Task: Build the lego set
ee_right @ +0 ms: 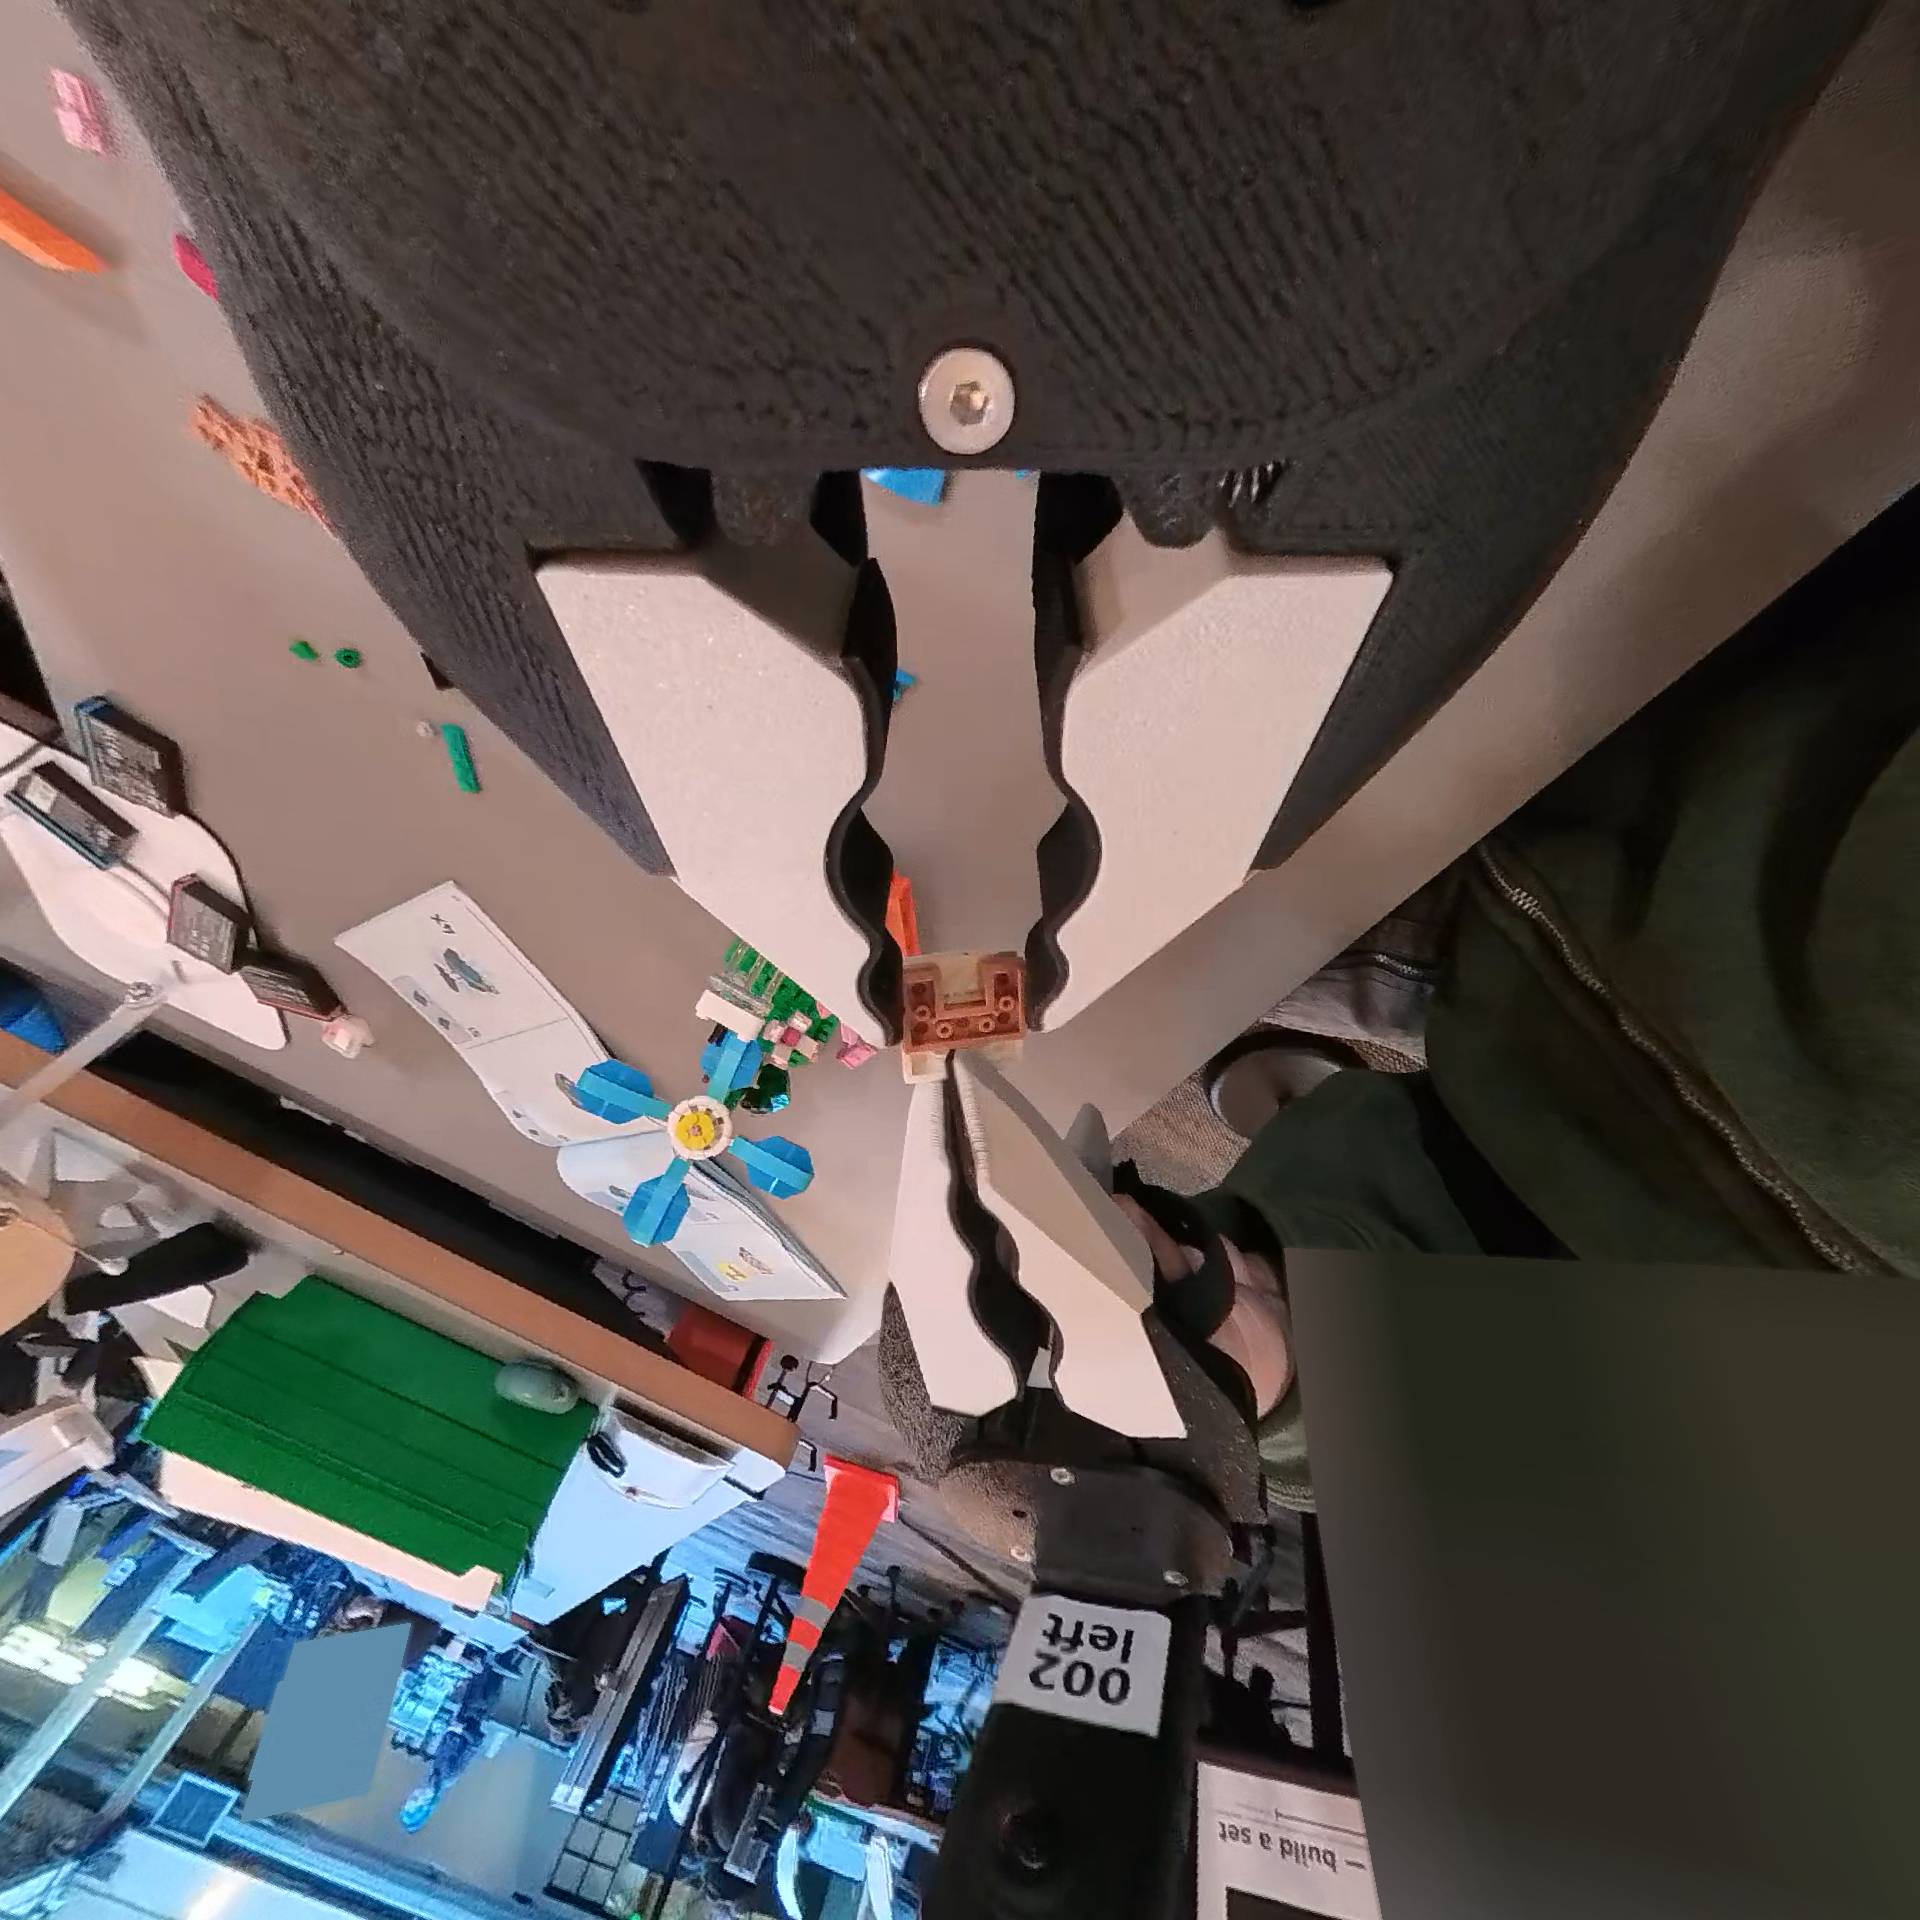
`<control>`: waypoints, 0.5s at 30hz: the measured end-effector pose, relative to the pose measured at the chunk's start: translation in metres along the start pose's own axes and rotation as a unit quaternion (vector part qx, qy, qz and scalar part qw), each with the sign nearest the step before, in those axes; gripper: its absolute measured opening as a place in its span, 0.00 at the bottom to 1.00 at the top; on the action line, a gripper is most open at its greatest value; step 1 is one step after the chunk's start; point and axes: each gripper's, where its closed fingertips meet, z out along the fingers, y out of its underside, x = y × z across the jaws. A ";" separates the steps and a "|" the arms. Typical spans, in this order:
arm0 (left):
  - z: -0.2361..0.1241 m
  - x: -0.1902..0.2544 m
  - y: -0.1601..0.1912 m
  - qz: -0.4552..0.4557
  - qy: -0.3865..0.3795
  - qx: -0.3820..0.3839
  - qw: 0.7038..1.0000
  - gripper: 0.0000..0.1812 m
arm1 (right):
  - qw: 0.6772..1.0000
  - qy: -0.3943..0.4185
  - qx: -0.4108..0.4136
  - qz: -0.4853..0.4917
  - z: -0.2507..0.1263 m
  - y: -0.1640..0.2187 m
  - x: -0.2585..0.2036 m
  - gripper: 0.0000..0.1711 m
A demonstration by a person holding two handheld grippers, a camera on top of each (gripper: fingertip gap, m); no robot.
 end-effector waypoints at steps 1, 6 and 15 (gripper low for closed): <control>0.000 0.000 0.001 -0.001 0.000 -0.002 1.000 0.00 | 1.000 -0.001 0.001 -0.001 0.000 0.000 0.000 0.12; 0.001 0.000 0.002 -0.004 0.003 -0.002 1.000 0.00 | 1.000 -0.011 0.014 0.015 0.000 0.002 -0.001 0.13; -0.001 -0.002 -0.004 -0.017 0.005 0.026 1.000 0.00 | 0.996 -0.026 0.057 0.066 -0.002 -0.003 0.002 0.13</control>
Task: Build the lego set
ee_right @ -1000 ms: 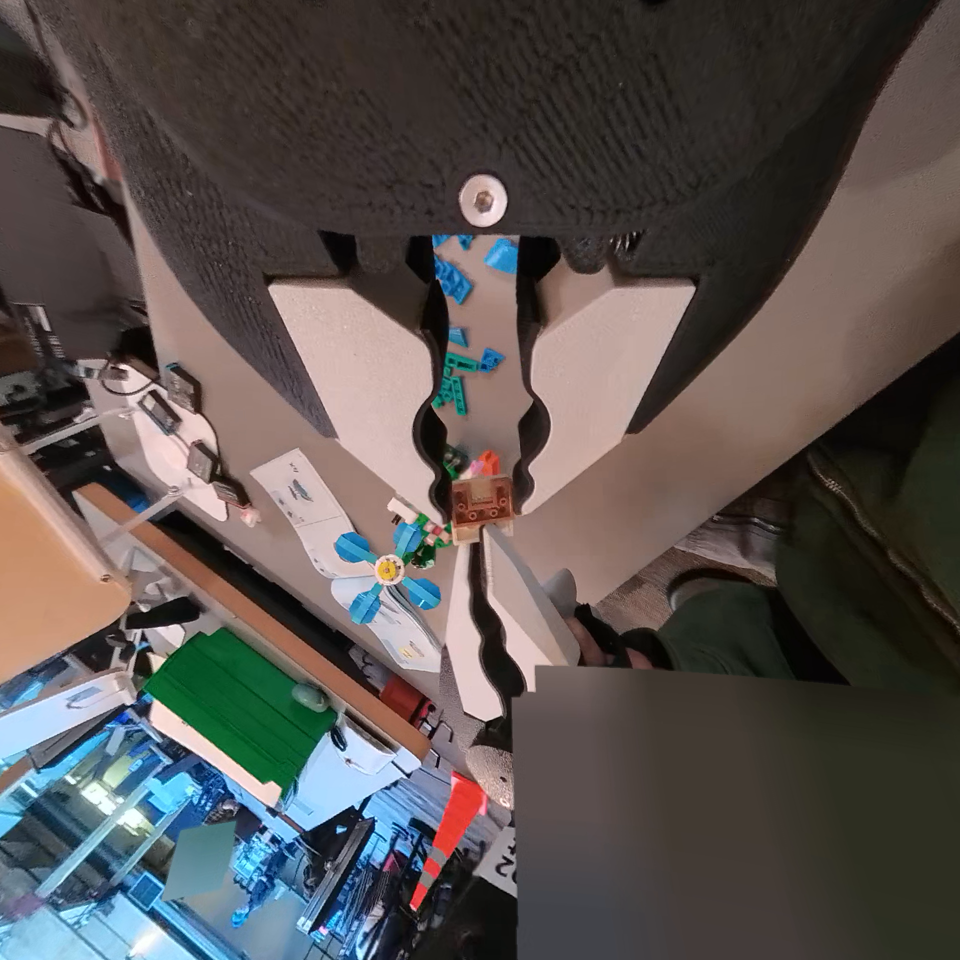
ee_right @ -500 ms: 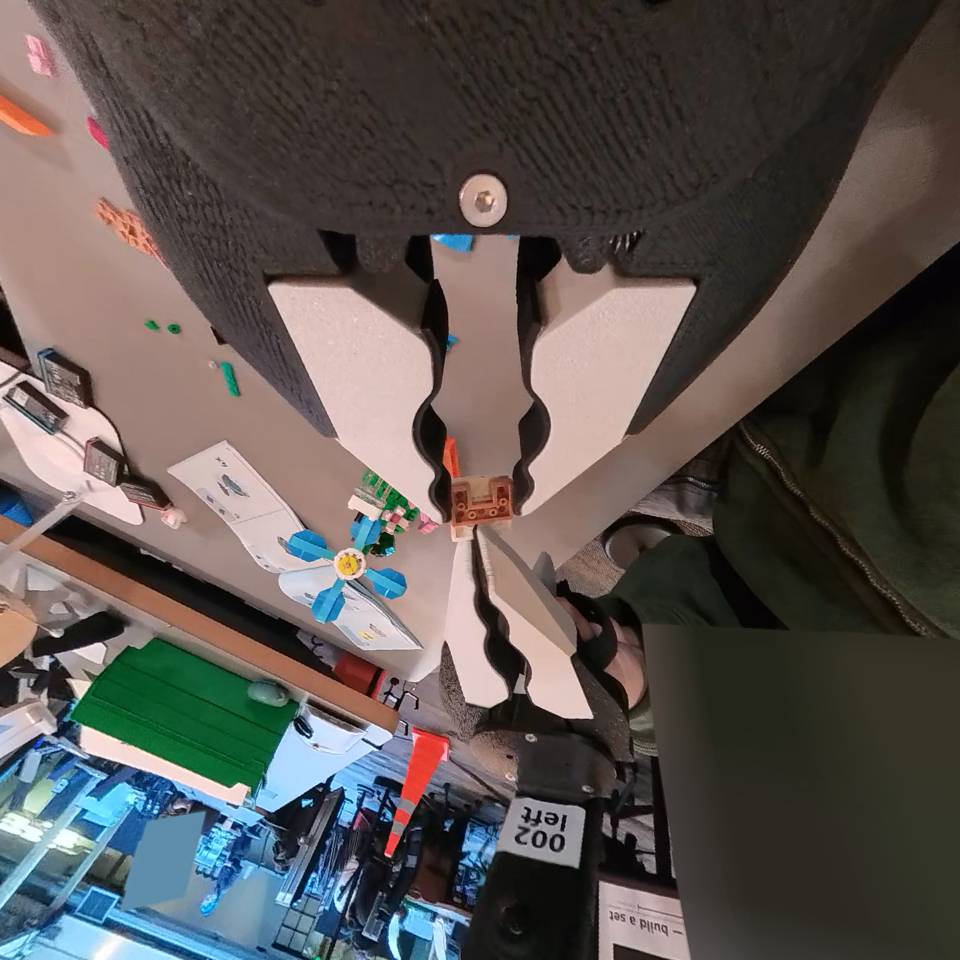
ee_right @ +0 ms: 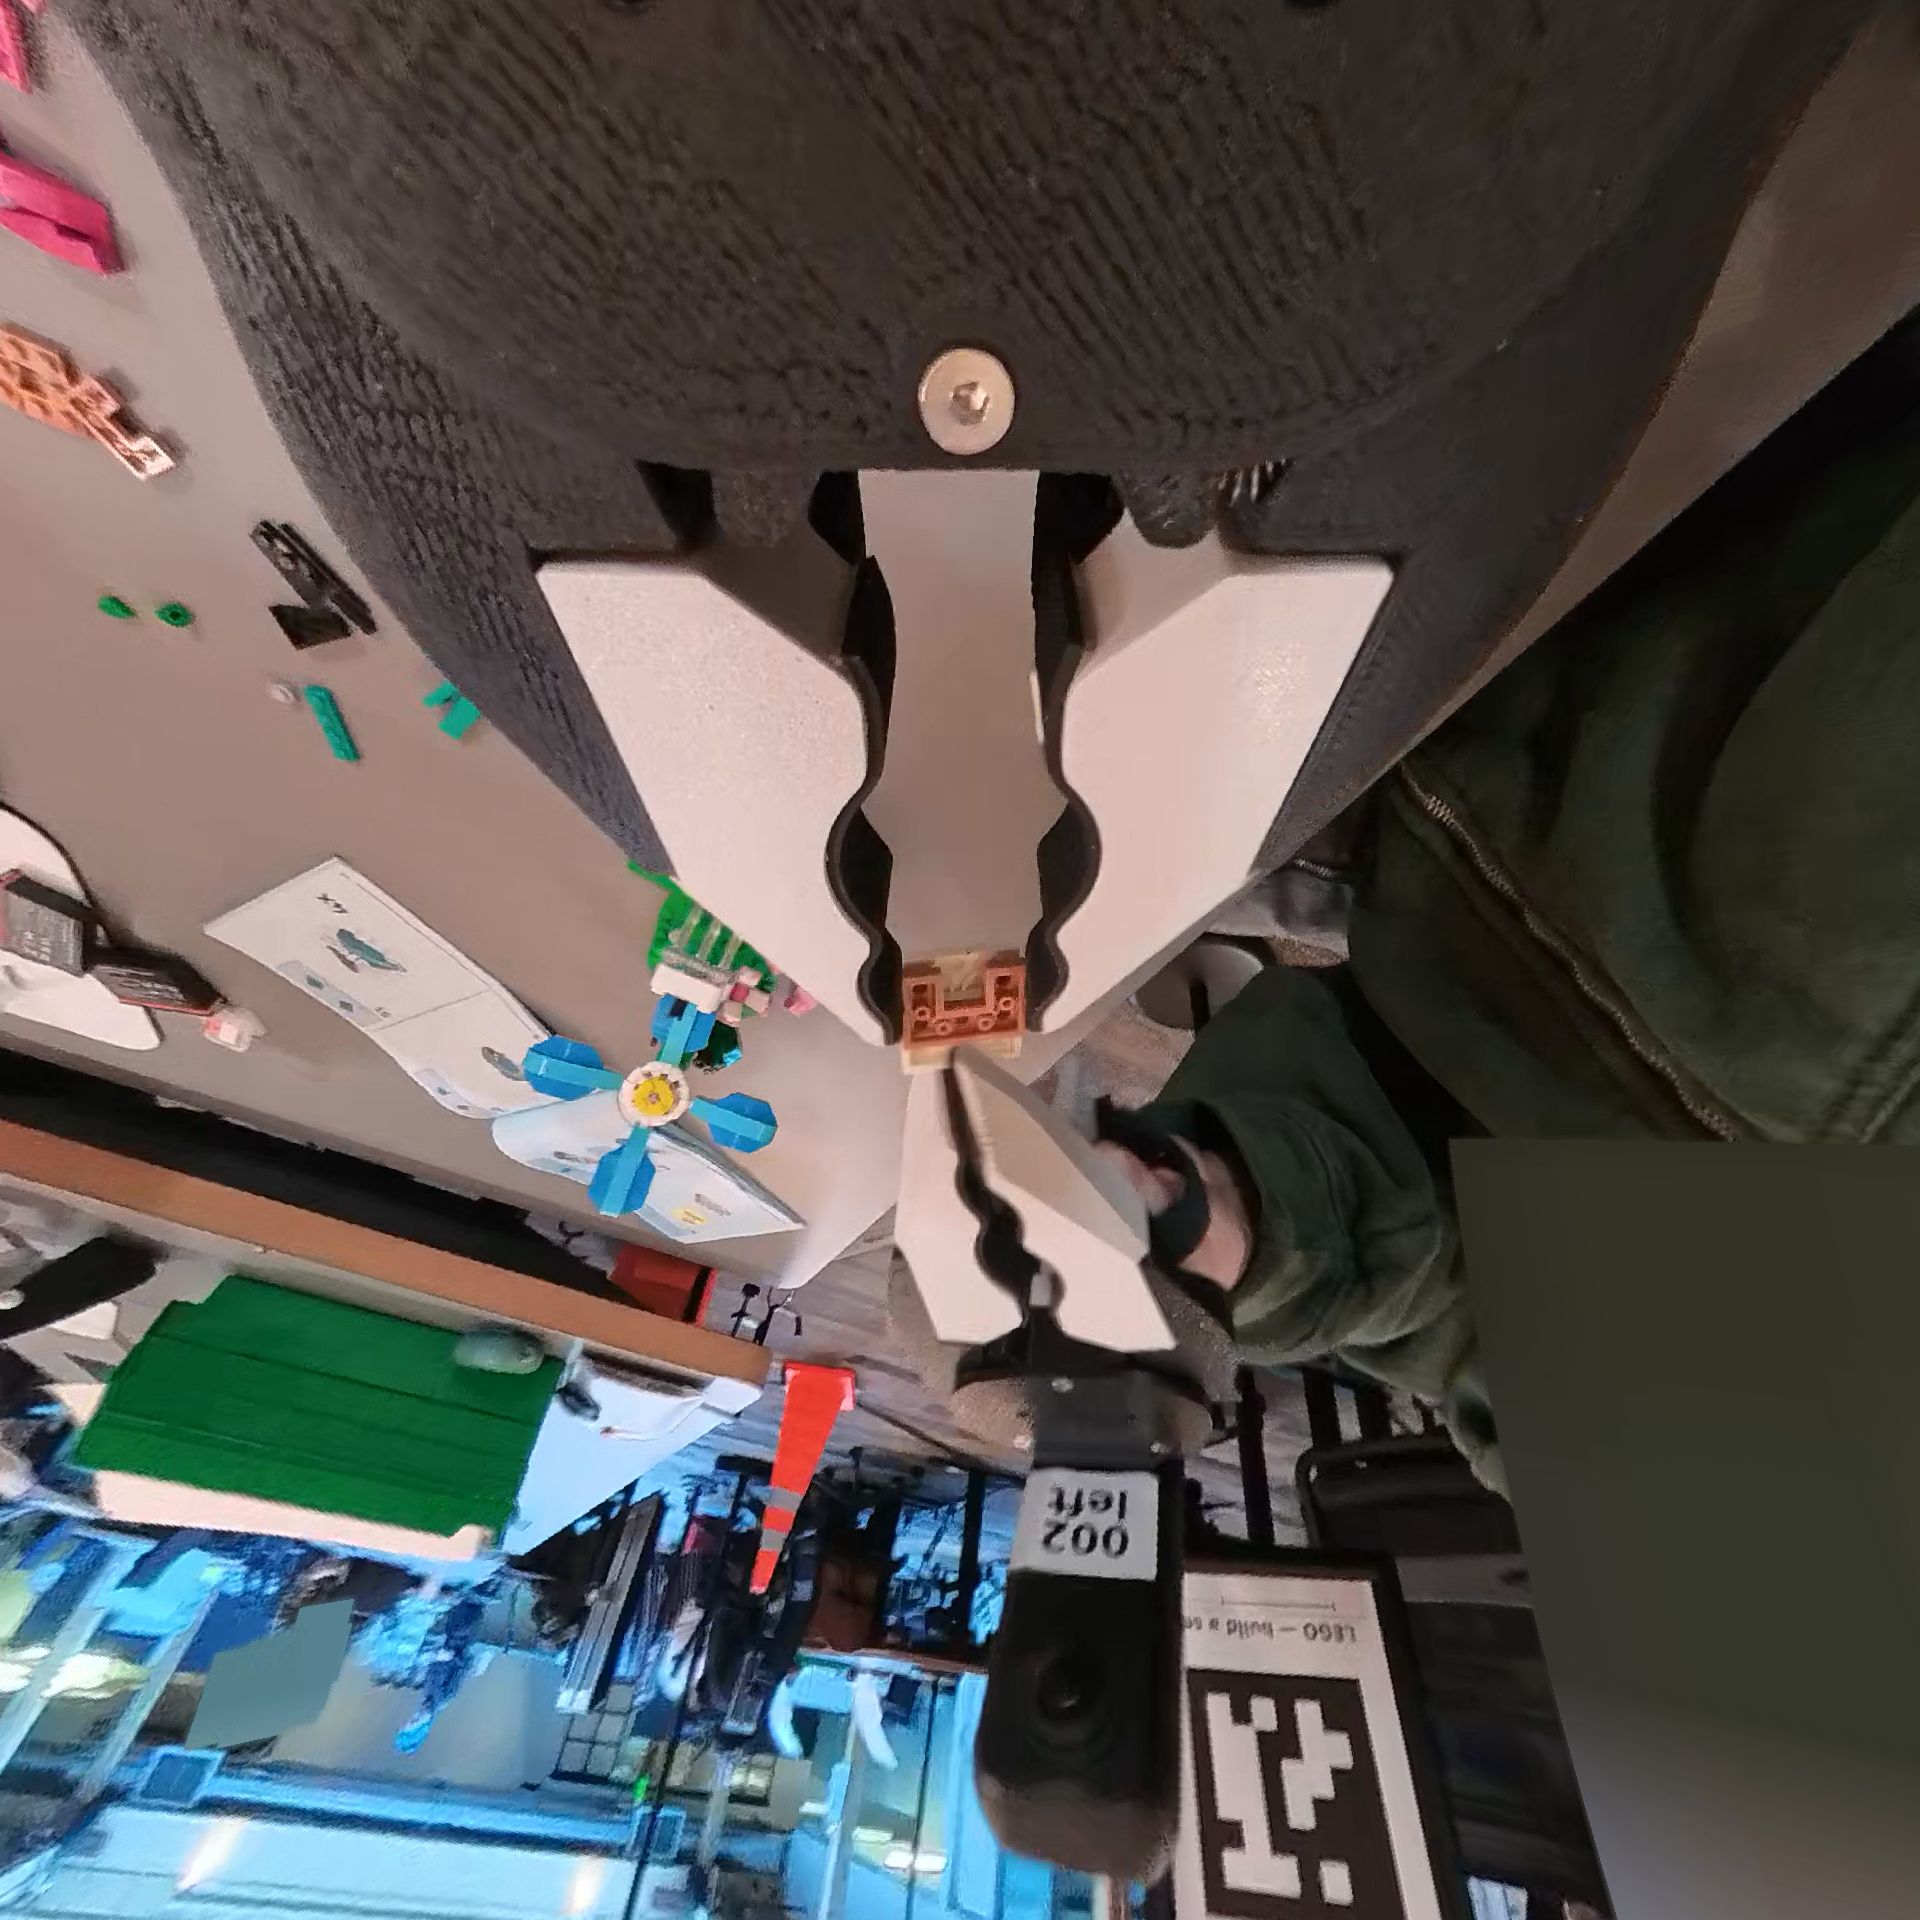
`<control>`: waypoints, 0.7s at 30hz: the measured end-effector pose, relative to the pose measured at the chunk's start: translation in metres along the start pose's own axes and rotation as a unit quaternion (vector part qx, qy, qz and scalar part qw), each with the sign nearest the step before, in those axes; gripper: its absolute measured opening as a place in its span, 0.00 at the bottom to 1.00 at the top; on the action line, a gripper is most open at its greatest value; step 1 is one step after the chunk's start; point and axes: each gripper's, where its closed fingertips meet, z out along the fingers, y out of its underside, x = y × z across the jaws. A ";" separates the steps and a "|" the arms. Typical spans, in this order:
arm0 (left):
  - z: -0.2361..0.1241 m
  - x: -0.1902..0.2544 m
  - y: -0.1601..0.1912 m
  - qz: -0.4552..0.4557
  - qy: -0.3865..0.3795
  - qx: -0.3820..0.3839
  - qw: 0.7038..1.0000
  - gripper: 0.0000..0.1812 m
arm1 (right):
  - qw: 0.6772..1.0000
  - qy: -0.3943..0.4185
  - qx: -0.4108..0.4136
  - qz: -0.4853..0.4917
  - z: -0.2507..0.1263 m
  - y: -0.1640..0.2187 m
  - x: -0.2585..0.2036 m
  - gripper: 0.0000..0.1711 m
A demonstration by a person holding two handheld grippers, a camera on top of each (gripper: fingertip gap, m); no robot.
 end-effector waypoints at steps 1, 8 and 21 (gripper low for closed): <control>-0.002 -0.003 -0.005 -0.004 -0.008 0.018 1.000 0.06 | 1.000 0.010 0.003 0.005 -0.001 -0.001 0.004 0.13; -0.006 0.009 -0.007 0.352 -0.036 -0.002 0.935 0.23 | 0.981 -0.044 0.034 0.185 -0.007 0.001 0.009 0.13; 0.006 0.005 0.010 0.486 -0.034 -0.053 0.872 0.01 | 0.965 -0.083 0.036 0.245 -0.005 0.003 0.003 0.08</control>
